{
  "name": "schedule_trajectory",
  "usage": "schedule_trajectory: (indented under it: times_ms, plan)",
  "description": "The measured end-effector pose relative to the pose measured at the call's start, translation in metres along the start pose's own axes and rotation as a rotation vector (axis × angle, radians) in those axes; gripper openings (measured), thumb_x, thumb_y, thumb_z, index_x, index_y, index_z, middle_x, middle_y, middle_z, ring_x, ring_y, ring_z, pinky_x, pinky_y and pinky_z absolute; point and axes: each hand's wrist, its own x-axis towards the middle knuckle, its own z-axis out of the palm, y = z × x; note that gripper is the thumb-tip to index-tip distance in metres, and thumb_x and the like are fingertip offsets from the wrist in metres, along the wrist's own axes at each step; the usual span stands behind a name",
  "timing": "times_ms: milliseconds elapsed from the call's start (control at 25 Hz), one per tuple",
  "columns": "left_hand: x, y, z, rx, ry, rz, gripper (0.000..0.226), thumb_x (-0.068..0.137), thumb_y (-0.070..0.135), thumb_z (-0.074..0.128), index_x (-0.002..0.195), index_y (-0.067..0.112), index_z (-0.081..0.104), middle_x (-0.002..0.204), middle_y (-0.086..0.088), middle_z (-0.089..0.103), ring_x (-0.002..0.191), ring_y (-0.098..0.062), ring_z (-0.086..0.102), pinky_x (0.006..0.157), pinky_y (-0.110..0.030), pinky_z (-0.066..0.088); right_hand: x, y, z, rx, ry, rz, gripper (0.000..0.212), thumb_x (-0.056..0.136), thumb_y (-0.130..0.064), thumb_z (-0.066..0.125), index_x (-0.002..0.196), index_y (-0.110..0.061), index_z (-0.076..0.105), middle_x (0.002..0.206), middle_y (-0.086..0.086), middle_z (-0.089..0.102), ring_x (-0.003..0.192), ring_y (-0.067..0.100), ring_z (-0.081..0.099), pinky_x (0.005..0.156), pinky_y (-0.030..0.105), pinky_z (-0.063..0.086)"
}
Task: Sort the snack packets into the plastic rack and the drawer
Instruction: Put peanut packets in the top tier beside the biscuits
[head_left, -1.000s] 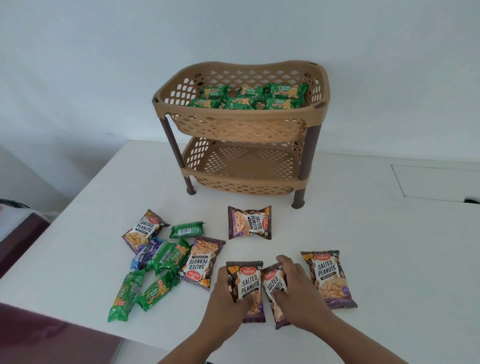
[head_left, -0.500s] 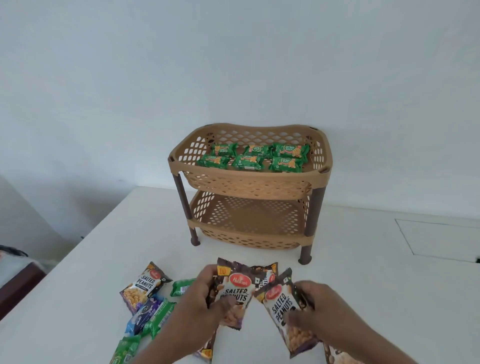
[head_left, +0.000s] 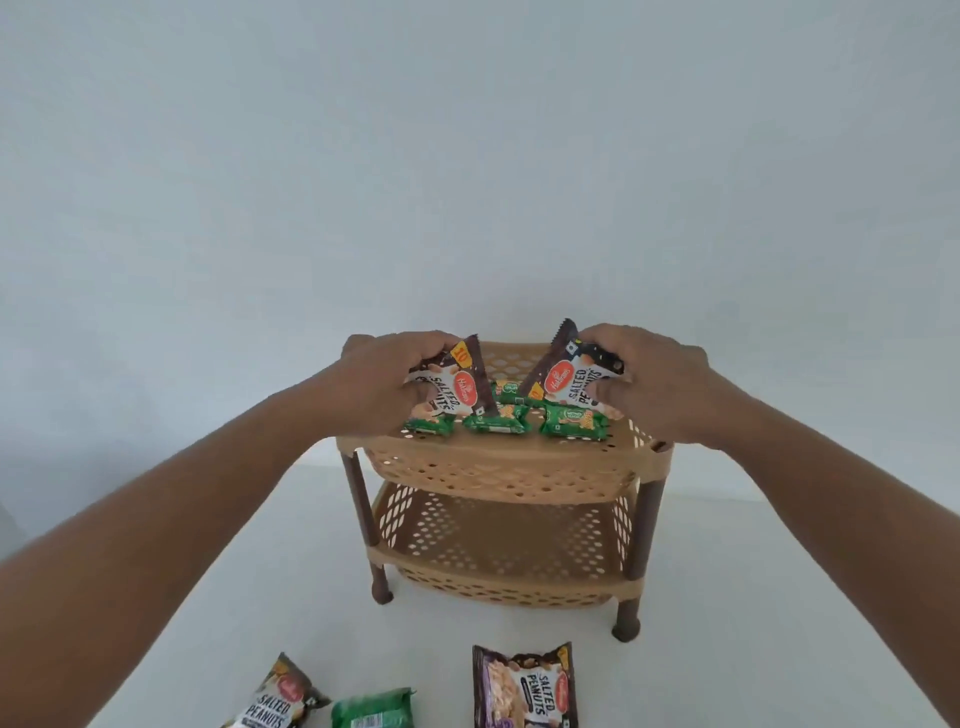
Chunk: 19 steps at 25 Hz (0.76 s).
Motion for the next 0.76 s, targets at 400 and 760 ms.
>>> schedule_trajectory:
  times_ms: [400,760]
  plan:
    - [0.093,-0.061,0.056,0.125,-0.718,-0.118,0.063,0.097,0.002,0.057,0.149,0.031,0.039,0.141,0.001,0.058,0.122,-0.028,0.059,0.098,-0.046,0.054,0.095,0.034,0.054,-0.143,-0.700,0.083,0.052,0.099,-0.024,0.059,0.147,-0.026,0.040,0.136,-0.003,0.059,0.118,0.023,0.059,0.098,0.042,0.048]
    - [0.102,-0.073,0.085,0.175,-0.458,0.002,0.075,0.090,0.021,0.076,0.153,0.037,0.039,0.146,0.007,0.052,0.134,-0.018,0.050,0.103,-0.031,0.040,0.095,0.048,0.094,-0.403,-0.581,-0.085,0.067,0.094,-0.049,0.063,0.152,-0.036,0.033,0.153,-0.003,0.044,0.138,0.024,0.044,0.109,0.049,0.035]
